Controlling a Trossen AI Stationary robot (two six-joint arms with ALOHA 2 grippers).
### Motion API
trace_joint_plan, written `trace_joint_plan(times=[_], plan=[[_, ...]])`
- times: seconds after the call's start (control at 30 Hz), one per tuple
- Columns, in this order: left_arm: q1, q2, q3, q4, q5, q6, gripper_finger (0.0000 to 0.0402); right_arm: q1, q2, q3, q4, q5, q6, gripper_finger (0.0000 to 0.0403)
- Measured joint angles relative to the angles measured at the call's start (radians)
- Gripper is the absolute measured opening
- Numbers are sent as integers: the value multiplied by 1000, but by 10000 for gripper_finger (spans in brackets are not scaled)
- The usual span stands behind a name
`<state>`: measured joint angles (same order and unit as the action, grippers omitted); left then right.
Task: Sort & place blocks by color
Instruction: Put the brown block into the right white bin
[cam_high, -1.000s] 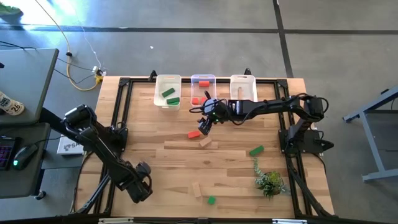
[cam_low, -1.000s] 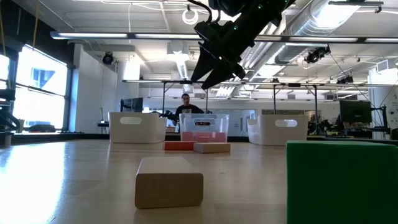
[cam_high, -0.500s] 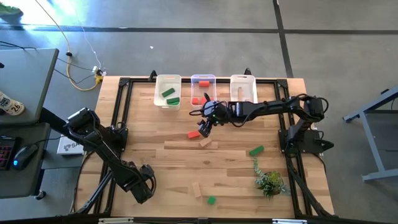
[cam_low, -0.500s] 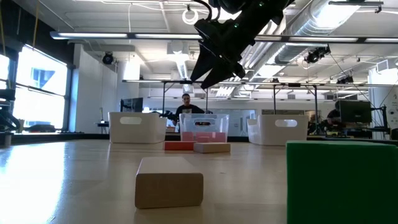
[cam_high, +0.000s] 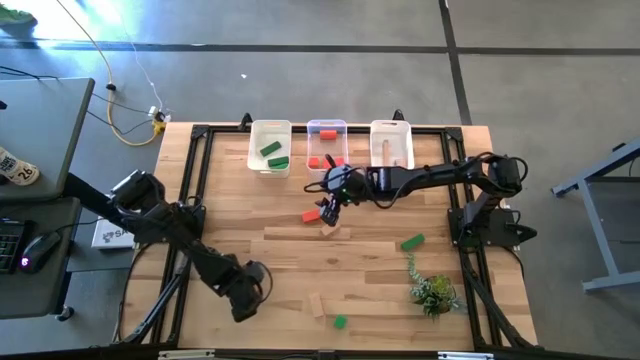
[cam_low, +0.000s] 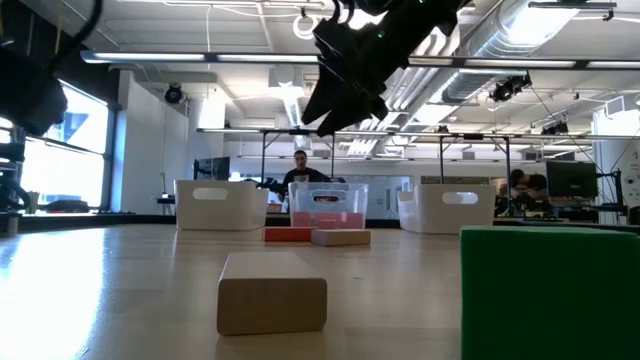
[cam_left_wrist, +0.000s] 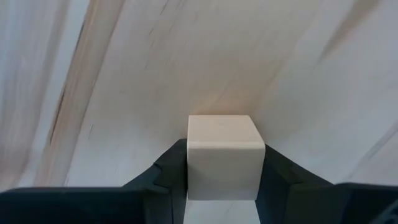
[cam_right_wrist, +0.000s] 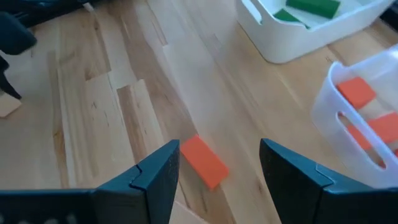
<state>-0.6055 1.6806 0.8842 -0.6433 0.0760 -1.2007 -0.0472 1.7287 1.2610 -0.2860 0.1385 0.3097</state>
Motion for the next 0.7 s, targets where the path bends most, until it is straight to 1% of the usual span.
trace_joint_plan(times=[0.3, 0.47, 0.7], plan=[[135, 2, -1, 139, 1, 219, 108, 26, -3, 0, 13, -15, -130, 209], [213, 2, -1, 231, 79, 329, 110, 54, -54, 0, -12, -4, -194, 209], [324, 2, -1, 360, 190, 445, 110, 91, -180, 0, -97, 95, -195, 209]])
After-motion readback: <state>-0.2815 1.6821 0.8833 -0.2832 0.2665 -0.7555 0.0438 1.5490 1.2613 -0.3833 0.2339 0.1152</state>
